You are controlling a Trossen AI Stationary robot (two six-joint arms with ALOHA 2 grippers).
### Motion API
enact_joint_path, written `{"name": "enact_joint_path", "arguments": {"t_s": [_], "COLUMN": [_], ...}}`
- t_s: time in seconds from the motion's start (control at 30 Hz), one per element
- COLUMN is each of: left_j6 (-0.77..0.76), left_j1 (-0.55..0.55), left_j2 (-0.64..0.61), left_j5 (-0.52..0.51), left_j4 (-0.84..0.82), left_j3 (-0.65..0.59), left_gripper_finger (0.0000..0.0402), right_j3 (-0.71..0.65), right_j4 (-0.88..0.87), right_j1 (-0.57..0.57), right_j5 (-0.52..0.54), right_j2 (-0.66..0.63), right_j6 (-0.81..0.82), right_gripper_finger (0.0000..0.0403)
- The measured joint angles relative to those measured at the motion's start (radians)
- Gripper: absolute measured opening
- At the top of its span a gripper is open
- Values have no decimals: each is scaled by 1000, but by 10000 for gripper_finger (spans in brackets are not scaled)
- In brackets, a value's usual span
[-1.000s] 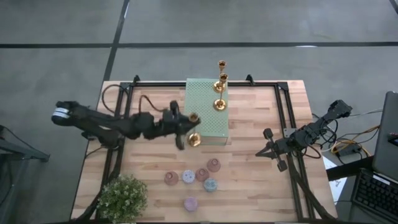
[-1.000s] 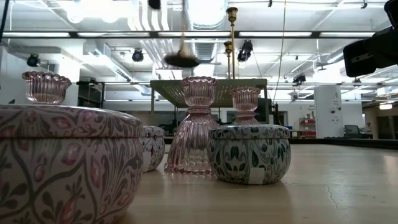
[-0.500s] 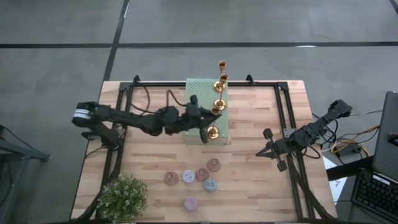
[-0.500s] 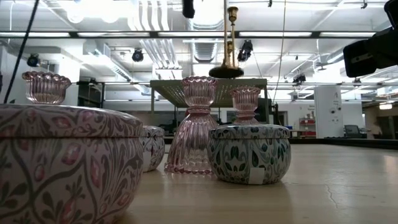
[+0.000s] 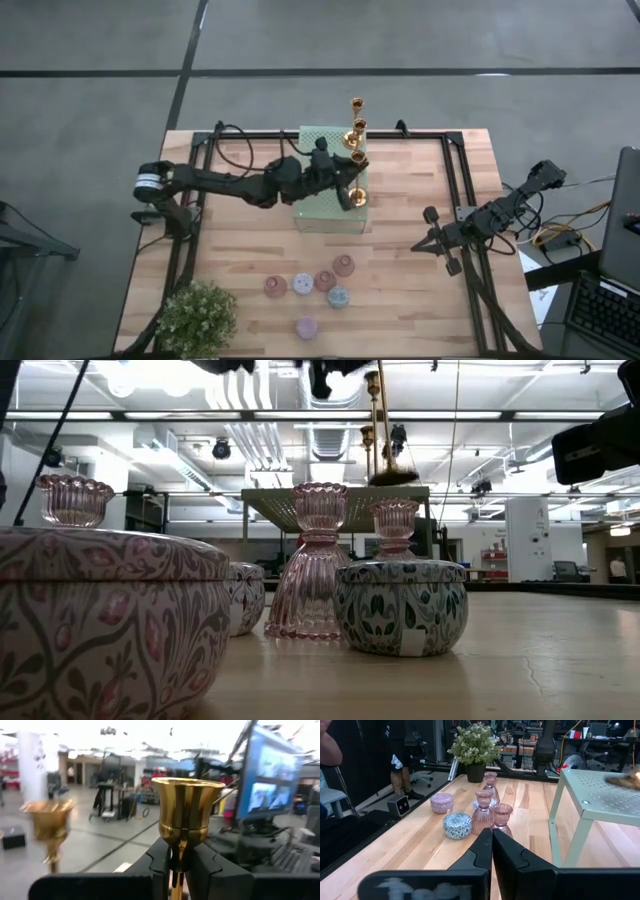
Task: Pick & Place candle stick holders
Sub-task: Put the gold candle holder on the shelf aligned with other gold candle holders
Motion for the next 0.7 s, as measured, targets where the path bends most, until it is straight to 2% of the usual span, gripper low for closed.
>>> {"name": "enact_joint_path", "arguments": {"t_s": [0.27, 0.7], "left_j6": [-35, -50], "left_j1": [21, 21], "left_j2": [47, 49], "left_j5": [30, 38], "left_j4": [30, 25], "left_j3": [-5, -6], "left_gripper_finger": [39, 44], "right_j3": [0, 0], "right_j4": [2, 1], "right_j1": [0, 0], "right_j5": [1, 0], "right_j2": [1, 4], "right_j6": [0, 0], "right_gripper_finger": [8, 8]}}
